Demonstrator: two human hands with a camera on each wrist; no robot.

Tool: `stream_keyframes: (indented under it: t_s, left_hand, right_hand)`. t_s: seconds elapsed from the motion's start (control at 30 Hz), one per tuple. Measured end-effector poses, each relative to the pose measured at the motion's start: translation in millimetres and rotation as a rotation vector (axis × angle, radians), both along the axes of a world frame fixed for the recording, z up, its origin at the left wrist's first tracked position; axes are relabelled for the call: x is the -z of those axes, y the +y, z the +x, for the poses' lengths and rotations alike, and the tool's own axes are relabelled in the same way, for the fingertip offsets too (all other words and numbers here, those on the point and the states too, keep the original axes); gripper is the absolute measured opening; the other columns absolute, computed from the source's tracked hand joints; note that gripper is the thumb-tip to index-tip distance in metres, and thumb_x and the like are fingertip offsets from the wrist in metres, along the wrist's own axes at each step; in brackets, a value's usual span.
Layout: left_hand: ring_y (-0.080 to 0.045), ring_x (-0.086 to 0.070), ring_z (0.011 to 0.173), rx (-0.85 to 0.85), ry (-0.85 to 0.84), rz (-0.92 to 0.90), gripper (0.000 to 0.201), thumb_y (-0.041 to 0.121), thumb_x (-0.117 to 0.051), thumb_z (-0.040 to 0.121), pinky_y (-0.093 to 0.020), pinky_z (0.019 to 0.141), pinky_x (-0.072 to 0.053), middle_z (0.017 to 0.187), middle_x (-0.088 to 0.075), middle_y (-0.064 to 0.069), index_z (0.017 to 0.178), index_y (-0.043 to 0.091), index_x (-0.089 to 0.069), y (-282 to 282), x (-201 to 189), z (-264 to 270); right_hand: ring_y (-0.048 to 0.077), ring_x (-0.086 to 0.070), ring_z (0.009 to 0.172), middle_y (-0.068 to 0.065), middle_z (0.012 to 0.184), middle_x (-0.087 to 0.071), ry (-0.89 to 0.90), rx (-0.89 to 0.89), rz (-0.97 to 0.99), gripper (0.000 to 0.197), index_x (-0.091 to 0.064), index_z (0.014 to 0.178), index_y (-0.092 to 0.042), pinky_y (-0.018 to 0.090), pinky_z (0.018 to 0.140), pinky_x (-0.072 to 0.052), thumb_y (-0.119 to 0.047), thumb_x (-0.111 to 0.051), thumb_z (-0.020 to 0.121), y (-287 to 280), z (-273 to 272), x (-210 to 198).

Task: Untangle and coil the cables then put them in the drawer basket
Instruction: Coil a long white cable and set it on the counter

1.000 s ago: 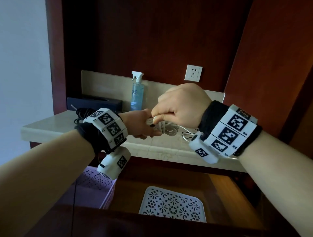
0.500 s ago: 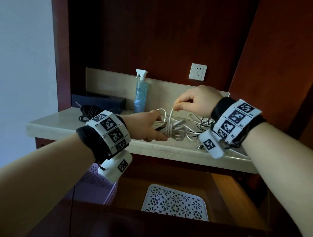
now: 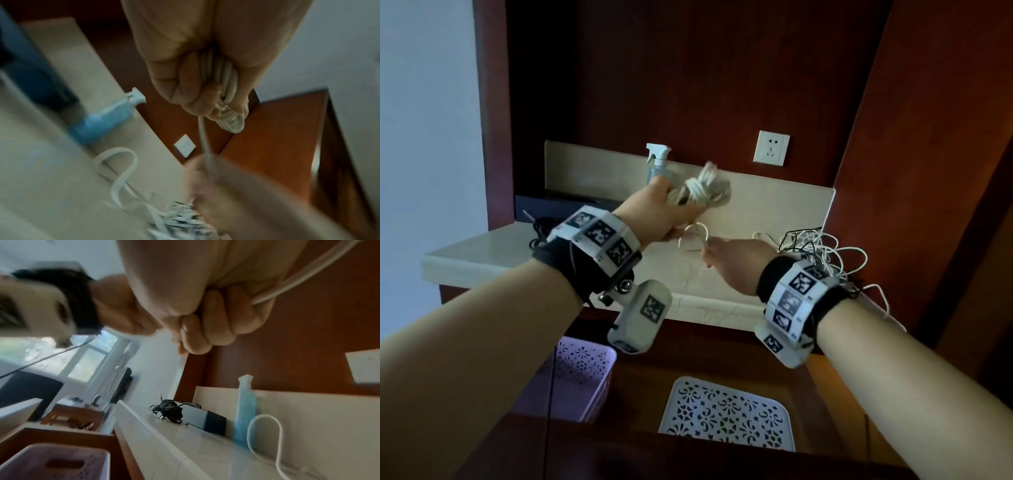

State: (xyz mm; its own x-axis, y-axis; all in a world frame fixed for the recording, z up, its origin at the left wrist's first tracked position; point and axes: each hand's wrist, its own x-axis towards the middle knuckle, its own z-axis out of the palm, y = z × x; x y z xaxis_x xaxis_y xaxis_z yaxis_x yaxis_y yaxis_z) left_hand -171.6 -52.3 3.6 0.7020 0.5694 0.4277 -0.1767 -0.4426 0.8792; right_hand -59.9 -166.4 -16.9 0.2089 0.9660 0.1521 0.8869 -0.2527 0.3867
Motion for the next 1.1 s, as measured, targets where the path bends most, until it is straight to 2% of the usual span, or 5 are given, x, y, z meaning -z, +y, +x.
stream_keyframes:
  t_s: [0.1, 0.5, 0.73, 0.87, 1.1]
  left_hand:
    - [-0.01, -0.048, 0.058, -0.174, 0.256, 0.32, 0.034, 0.025, -0.07, 0.084, -0.018, 0.046, -0.041, 0.085, -0.055, -0.004, 0.094, 0.013, -0.04, 8.7, 16.5, 4.6]
    - [-0.011, -0.053, 0.067, 0.146, 0.6, 0.643, 0.037, 0.028, -0.063, 0.089, -0.018, 0.057, -0.046, 0.089, -0.057, -0.002, 0.112, 0.011, -0.039, -16.3, 24.7, -5.3]
    - [0.001, -0.047, 0.066, 0.048, 0.475, 0.713, 0.038, 0.026, -0.068, 0.085, -0.002, 0.05, -0.039, 0.079, -0.047, 0.013, 0.105, 0.017, -0.037, -24.1, 23.5, -10.9]
    - [0.0, -0.049, 0.062, 0.059, 0.394, 0.644, 0.037, 0.025, -0.07, 0.083, -0.004, 0.05, -0.039, 0.079, -0.049, 0.012, 0.103, 0.018, -0.04, -20.8, 24.2, -15.4]
    - [-0.002, -0.056, 0.056, 0.288, 0.233, 0.289, 0.021, 0.016, -0.066, 0.084, -0.015, 0.053, -0.045, 0.068, -0.064, 0.004, 0.086, 0.02, -0.046, -16.3, 28.0, -21.8]
  right_hand:
    - [0.026, -0.051, 0.069, 0.004, 0.089, -0.062, -0.189, -0.047, 0.086, 0.024, -0.045, 0.12, -0.017, 0.028, 0.056, -0.03, -0.024, -0.031, 0.101, -8.9, -14.2, 1.6]
    - [0.016, -0.06, 0.071, -0.011, 0.075, -0.063, -0.258, -0.42, 0.278, 0.022, -0.071, 0.087, -0.03, 0.025, 0.056, -0.028, -0.037, -0.05, 0.09, -37.9, -18.3, -40.3]
    - [0.014, -0.058, 0.078, -0.005, 0.083, -0.064, 0.612, -0.155, 0.459, 0.016, -0.063, 0.073, -0.025, 0.028, 0.073, -0.044, -0.039, -0.066, 0.08, -33.0, 10.0, -27.6]
    - [0.003, -0.043, 0.049, 0.0, 0.06, -0.055, 0.735, -0.106, 0.399, 0.021, -0.058, 0.07, -0.022, 0.022, 0.056, -0.037, -0.037, -0.061, 0.085, -31.5, 16.9, -18.6]
    - [0.006, -0.051, 0.062, -0.001, 0.075, -0.059, 1.021, -0.193, 0.407, 0.019, -0.062, 0.082, -0.022, 0.016, 0.063, -0.043, -0.021, -0.048, 0.095, -33.8, 19.0, -15.4]
